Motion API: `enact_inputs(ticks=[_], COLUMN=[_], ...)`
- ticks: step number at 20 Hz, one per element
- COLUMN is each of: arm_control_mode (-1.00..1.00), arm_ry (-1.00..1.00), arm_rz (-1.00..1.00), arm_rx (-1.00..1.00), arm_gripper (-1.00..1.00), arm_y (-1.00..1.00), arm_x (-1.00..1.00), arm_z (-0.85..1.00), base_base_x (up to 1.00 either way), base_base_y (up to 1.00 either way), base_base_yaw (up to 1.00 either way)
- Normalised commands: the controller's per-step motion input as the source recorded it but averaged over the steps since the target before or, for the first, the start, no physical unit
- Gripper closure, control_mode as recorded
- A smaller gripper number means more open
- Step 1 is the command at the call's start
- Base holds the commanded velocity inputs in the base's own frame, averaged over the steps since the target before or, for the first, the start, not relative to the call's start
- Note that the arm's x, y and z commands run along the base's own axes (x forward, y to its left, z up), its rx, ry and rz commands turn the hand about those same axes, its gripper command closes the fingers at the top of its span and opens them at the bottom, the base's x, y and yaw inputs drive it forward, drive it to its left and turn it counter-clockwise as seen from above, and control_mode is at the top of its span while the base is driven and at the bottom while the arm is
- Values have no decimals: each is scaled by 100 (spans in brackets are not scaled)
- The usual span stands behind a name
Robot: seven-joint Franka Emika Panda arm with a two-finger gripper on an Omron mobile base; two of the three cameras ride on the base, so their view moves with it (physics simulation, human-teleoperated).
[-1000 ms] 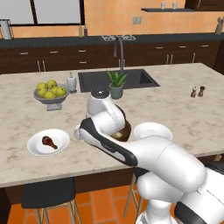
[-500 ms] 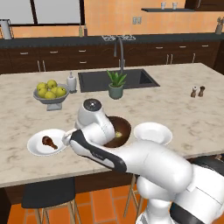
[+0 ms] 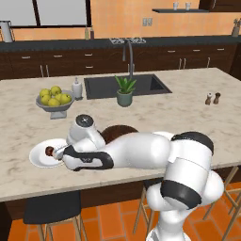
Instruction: Pick the chicken drumstick and cucumber from their plates and place them in the bowl. Then put the bowl in the fridge.
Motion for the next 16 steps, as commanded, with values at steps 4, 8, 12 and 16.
enact_inputs(ticks=[4, 8, 12, 16], arm_control_mode=[-100, -100, -100, -100], arm_ry=[16, 0, 2, 10], arm_rz=[0, 0, 0, 0], arm_rx=[-1, 0, -2, -6], arm_gripper=[-100, -100, -100, -100], arm_y=[40, 39, 41, 24], arm_x=[60, 40, 32, 1], arm_z=[-17, -39, -20, -18], base_base_x=[0, 0, 0, 0], base_base_y=[0, 0, 0, 0], base_base_yaw=[0, 0, 0, 0])
